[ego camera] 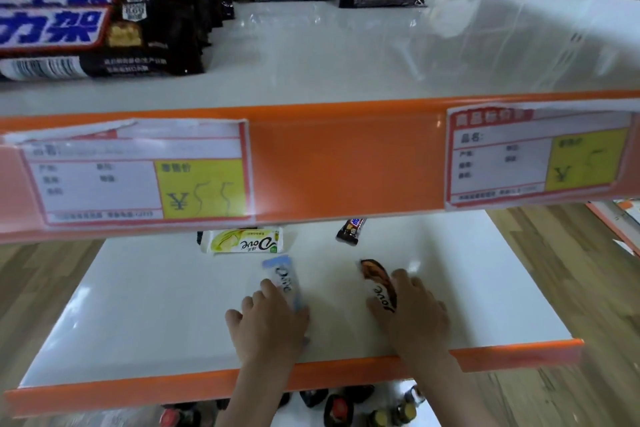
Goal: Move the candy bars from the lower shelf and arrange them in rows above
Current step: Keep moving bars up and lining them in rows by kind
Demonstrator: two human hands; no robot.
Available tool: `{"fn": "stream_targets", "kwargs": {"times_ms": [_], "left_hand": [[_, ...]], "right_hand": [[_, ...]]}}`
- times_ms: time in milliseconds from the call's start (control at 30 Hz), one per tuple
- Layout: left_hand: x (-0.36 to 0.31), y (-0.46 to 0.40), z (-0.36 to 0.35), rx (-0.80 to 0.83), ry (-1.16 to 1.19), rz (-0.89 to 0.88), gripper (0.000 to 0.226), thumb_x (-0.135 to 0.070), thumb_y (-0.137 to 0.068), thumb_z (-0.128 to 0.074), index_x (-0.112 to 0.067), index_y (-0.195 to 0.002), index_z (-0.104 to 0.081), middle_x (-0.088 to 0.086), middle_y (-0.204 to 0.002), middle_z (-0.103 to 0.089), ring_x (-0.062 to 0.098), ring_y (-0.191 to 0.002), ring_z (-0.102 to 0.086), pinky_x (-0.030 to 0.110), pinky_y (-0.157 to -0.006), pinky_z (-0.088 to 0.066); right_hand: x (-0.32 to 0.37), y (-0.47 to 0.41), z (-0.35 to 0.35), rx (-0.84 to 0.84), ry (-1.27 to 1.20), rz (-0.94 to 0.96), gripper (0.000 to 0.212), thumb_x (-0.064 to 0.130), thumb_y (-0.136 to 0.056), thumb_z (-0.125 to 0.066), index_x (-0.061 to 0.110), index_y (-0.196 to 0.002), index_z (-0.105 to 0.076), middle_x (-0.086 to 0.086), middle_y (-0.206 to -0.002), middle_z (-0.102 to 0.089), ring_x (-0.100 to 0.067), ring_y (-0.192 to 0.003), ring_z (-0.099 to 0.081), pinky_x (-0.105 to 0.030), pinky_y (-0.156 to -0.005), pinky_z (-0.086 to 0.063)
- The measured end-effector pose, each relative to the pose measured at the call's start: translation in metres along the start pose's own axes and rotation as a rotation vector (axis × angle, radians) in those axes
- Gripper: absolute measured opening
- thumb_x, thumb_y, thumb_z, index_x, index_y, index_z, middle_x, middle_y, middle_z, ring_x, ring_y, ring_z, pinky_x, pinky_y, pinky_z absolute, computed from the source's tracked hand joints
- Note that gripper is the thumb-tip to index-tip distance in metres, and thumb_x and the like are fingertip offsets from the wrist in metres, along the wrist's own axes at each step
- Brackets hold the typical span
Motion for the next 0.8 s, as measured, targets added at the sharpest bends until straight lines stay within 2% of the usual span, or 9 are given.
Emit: {"fn": "stream_targets", "kwargs": {"times_ms": [67,167,300,400,467,533,600,667,800], "left_hand": [[-0.005,0.007,-0.003,0.002,0.016,-0.049,0.052,-0.058,-0.087,-0.040,-0.020,-0.121,-0.032,-0.006,-0.103,-0.063,0.015,-0.099,-0.057,0.032,-0.085,-0.032],[-0.010,0.009,0.009,-0.095,0.033,-0.167,0.029,-0.031,-0.094,-0.036,-0.027,-0.123,-0.038,-0.009,-0.113,-0.058,0.010,-0.105,-0.052,0.028,-0.087,-0.030],[-0.023,0.010,0.003,-0.114,-0.061,-0.451,0.078,-0.004,-0.079,-0.053,-0.036,-0.144,-0.023,-0.018,-0.150,-0.021,0.013,-0.138,-0.023,0.038,-0.109,-0.018],[-0.022,0.012,-0.002,-0.138,-0.063,-0.532,0.061,-0.020,-0.057,-0.083,-0.032,-0.114,-0.062,-0.015,-0.115,-0.060,0.014,-0.111,-0.058,0.048,-0.095,-0.041],[-0.012,0.009,-0.004,-0.169,-0.063,-0.500,0.053,-0.029,-0.036,-0.092,-0.030,-0.084,-0.069,-0.010,-0.084,-0.063,0.016,-0.080,-0.065,0.045,-0.073,-0.052],[-0.011,0.010,-0.004,-0.159,-0.085,-0.494,0.048,-0.036,-0.033,-0.093,-0.026,-0.073,-0.069,-0.006,-0.074,-0.061,0.018,-0.071,-0.061,0.040,-0.064,-0.050],[-0.016,0.010,0.007,-0.131,-0.171,-0.469,0.040,-0.045,-0.056,-0.084,-0.022,-0.085,-0.069,-0.004,-0.087,-0.062,0.019,-0.087,-0.058,0.037,-0.075,-0.044],[-0.017,0.005,0.011,-0.114,-0.226,-0.430,0.039,-0.048,-0.076,-0.067,-0.018,-0.100,-0.064,0.000,-0.101,-0.060,0.021,-0.102,-0.053,0.036,-0.086,-0.037],[-0.020,0.012,0.022,-0.133,-0.209,-0.497,0.047,-0.041,-0.022,-0.089,-0.014,-0.048,-0.061,0.001,-0.052,-0.054,0.024,-0.053,-0.056,0.034,-0.050,-0.044]], "right_hand": [[-0.007,0.002,-0.003,0.016,-0.116,-0.059,0.038,0.055,-0.090,-0.046,0.027,-0.114,-0.039,0.004,-0.100,-0.058,-0.018,-0.095,-0.060,-0.029,-0.075,-0.043],[-0.002,0.001,0.002,-0.060,-0.409,0.028,0.019,0.026,-0.094,-0.050,0.027,-0.113,-0.056,0.002,-0.090,-0.062,-0.023,-0.091,-0.063,-0.033,-0.075,-0.049],[0.015,0.004,-0.003,0.097,-0.079,0.275,0.063,0.010,-0.083,-0.049,0.046,-0.134,-0.040,0.017,-0.143,-0.027,-0.012,-0.135,-0.024,-0.035,-0.106,-0.027],[0.005,0.001,-0.011,0.217,0.009,0.250,0.052,0.028,-0.083,-0.055,0.052,-0.128,-0.042,0.022,-0.154,-0.006,-0.013,-0.143,-0.001,-0.042,-0.116,-0.009],[-0.002,0.000,-0.008,0.192,0.056,0.259,0.045,0.039,-0.082,-0.062,0.050,-0.123,-0.047,0.023,-0.152,-0.012,-0.010,-0.143,-0.004,-0.040,-0.115,-0.009],[-0.003,0.000,-0.005,0.161,0.102,0.287,0.044,0.045,-0.080,-0.064,0.045,-0.122,-0.049,0.024,-0.145,-0.028,-0.006,-0.139,-0.016,-0.036,-0.111,-0.014],[0.007,0.004,-0.002,0.125,0.180,0.362,0.044,0.048,-0.074,-0.070,0.039,-0.115,-0.058,0.020,-0.126,-0.051,-0.009,-0.126,-0.041,-0.041,-0.103,-0.026],[0.015,0.005,0.003,0.035,0.270,0.449,0.049,0.049,-0.049,-0.087,0.029,-0.090,-0.069,0.010,-0.092,-0.066,-0.015,-0.091,-0.064,-0.043,-0.078,-0.048],[0.023,0.015,0.030,-0.132,0.278,0.491,0.052,0.041,-0.036,-0.092,0.020,-0.075,-0.066,0.004,-0.073,-0.061,-0.017,-0.059,-0.063,-0.033,-0.047,-0.047]]}}
Point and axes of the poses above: each hand's wrist, its own y-axis away from the middle knuckle, its own z-axis out of the back of the hand, x = y × z, the point moved 10 cm from there along -y, towards the middle knuckle
